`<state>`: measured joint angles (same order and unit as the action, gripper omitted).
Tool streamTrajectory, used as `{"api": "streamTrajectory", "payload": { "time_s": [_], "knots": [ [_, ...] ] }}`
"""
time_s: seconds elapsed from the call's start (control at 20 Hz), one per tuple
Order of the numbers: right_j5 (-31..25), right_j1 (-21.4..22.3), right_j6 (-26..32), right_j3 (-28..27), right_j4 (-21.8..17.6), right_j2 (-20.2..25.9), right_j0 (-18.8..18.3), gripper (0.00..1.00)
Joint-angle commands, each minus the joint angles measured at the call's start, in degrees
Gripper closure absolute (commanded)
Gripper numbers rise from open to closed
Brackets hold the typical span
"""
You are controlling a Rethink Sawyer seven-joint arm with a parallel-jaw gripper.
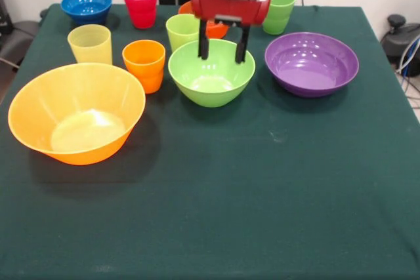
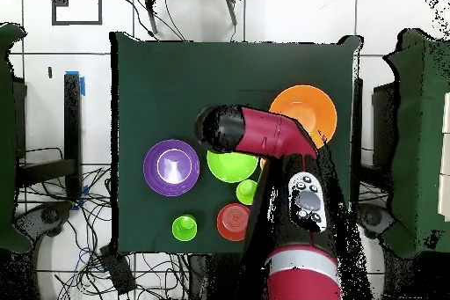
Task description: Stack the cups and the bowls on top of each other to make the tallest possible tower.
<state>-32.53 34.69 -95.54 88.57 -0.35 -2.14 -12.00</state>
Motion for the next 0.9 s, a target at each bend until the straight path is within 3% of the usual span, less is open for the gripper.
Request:
{"api": "streamTrajectory", "payload": {
  "time_s": [0.05,0.5,0.9],
  "knots": [
    [-3.5,-5.6,1.8,-10.1,-2.3,6.3,-2.0,0.0],
    [-6.3,-7.3,5.8,-14.0,-3.7,7.8,-5.2,0.0],
    [-5.3,-7.6,9.4,-12.8,-5.6,9.9,-9.0,0.0]
  ]
}}
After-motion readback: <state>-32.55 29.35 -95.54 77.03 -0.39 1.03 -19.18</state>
